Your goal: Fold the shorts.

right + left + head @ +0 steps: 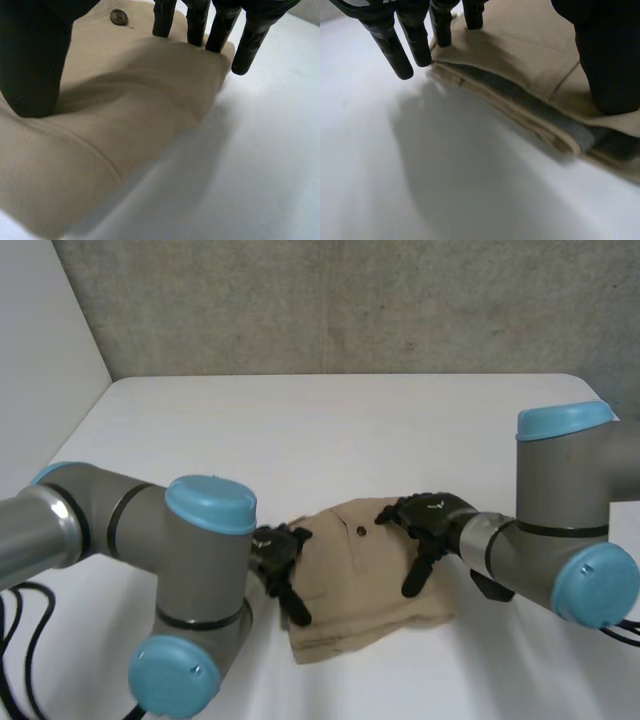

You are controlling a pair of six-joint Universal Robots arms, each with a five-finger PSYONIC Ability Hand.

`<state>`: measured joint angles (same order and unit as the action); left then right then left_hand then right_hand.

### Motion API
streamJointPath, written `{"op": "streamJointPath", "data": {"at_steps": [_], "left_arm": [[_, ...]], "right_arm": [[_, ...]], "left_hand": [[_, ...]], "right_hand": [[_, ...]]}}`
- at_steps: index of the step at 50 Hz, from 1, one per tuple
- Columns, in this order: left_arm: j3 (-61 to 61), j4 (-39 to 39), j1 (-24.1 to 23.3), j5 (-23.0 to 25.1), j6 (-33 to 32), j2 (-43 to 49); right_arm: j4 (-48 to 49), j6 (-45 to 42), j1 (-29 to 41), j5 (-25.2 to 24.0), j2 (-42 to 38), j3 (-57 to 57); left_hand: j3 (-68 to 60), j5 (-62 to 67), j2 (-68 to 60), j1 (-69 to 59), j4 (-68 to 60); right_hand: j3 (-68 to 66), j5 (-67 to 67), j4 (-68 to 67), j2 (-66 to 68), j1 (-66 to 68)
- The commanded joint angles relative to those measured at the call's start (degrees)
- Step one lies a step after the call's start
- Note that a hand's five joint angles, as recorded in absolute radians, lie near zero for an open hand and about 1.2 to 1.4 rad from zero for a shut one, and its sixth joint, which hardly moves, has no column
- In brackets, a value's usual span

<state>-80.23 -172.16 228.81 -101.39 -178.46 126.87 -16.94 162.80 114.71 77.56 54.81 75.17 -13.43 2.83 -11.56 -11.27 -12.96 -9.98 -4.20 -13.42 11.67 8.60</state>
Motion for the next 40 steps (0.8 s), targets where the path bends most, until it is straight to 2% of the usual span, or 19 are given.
{"op": "streamJointPath", "data": {"at_steps": [1,11,16,19,23,28,35,40], "left_arm": [[-7.04,-0.19,-1.17,0.06,1.36,-6.36],[-6.34,-3.27,-1.44,-0.21,0.84,-8.83],[-3.26,-3.09,-1.44,-0.38,0.75,-13.83],[-1.51,-3.18,-0.91,-0.29,0.57,-19.10],[0.77,-2.65,3.73,0.40,0.57,-24.89],[2.71,-0.64,10.24,1.55,0.48,-29.22],[7.54,9.98,17.79,9.44,0.84,-30.01],[7.90,11.24,19.74,11.83,0.84,-30.36]], "right_arm": [[2.97,-3.01,-1.77,-0.22,3.90,6.04],[11.93,-3.01,-1.24,0.22,6.44,12.28],[16.23,-1.52,-1.42,1.01,11.88,12.81],[18.87,1.54,-1.68,5.30,18.90,12.28],[19.84,4.54,-2.03,10.22,25.67,10.71],[17.39,4.64,-5.63,13.40,28.94,7.71],[10.36,4.99,-9.50,13.49,29.21,4.46],[9.91,4.90,-9.24,13.32,29.21,4.19]], "left_hand": [[1.20,-0.60,-0.67,-0.97,0.73],[1.03,-0.43,-0.84,-1.14,0.56],[1.03,-0.43,-0.84,-1.14,0.56],[1.03,-0.43,-0.84,-1.14,0.56],[1.03,-0.43,-0.84,-1.14,0.56],[0.69,-0.10,-1.18,-1.47,0.23],[2.54,-1.94,0.67,0.38,2.07],[3.05,-2.45,1.18,0.88,2.58]], "right_hand": [[-0.02,4.20,3.42,-1.67,1.40],[-0.02,4.20,3.42,-1.67,1.40],[-0.02,4.20,3.42,-1.67,1.40],[-0.02,4.20,3.42,-1.67,1.40],[-0.02,4.20,3.42,-1.67,1.40],[-0.02,4.20,3.42,-1.67,1.40],[-0.02,4.20,3.42,-1.67,1.40],[-0.02,4.20,3.42,-1.67,1.40]]}}
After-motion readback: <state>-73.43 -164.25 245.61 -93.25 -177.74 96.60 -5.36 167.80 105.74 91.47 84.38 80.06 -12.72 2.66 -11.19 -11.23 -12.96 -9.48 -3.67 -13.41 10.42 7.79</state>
